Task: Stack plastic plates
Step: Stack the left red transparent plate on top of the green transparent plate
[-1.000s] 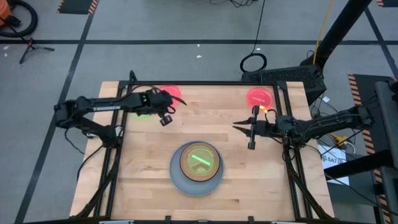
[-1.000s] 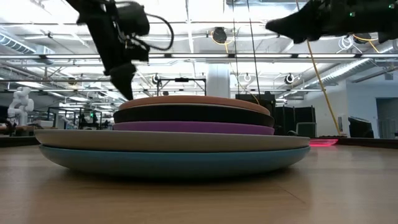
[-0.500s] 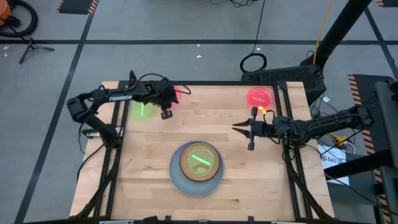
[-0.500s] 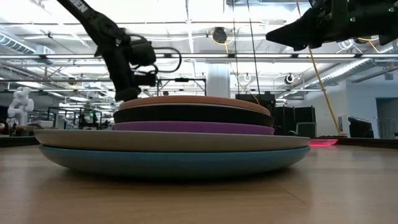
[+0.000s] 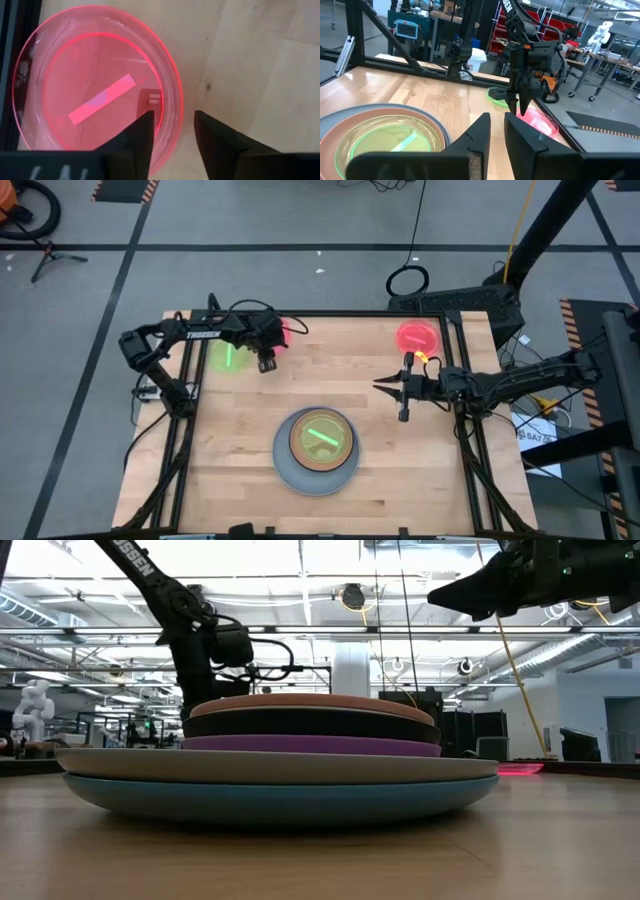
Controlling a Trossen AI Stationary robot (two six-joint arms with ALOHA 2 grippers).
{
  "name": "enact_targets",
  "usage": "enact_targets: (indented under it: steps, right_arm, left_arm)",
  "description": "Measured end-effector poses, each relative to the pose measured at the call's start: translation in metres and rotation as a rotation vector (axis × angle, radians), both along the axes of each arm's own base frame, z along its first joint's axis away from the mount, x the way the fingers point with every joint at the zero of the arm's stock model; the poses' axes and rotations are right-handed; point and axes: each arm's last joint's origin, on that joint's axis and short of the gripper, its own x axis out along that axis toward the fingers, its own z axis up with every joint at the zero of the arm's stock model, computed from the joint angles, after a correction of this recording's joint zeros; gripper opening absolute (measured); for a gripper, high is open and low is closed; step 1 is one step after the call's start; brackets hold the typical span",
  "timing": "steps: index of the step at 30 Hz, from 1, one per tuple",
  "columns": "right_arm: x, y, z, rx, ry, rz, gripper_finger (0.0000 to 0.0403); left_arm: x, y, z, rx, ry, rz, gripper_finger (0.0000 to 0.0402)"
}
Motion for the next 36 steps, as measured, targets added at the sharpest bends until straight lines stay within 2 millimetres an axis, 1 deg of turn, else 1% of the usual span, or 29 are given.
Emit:
enact_targets:
  steps: [4,10,19,25,28,36]
  right_arm:
    - [0.0,0.0,0.0,0.0,0.001,0.0,0.005]
    - [0.0,0.0,0.0,0.0,0.003,0.0,0.005]
    - [0.0,0.0,-0.001,-0.001,0.01,0.0,0.005]
    - [0.0,0.0,-0.001,-0.001,0.009,-0.001,0.005]
    - [0.0,0.0,-0.001,-0.001,0.01,-0.001,0.005]
    - [0.0,0.0,-0.001,-0.004,0.01,-0.001,0.005]
  left_arm:
    - [0.0,0.0,0.0,0.002,0.001,0.0,0.0164]
    - [0.003,0.0,-0.001,-0.022,-0.039,0.002,0.0165]
    - [0.008,0.003,-0.019,-0.04,-0.008,0.037,0.0165]
    - [0.01,0.004,-0.026,-0.042,0.013,0.048,0.0163]
    - [0.011,0.003,-0.026,-0.042,0.017,0.042,0.0146]
    - [0.014,-0.003,-0.026,-0.046,0.016,0.039,0.0074]
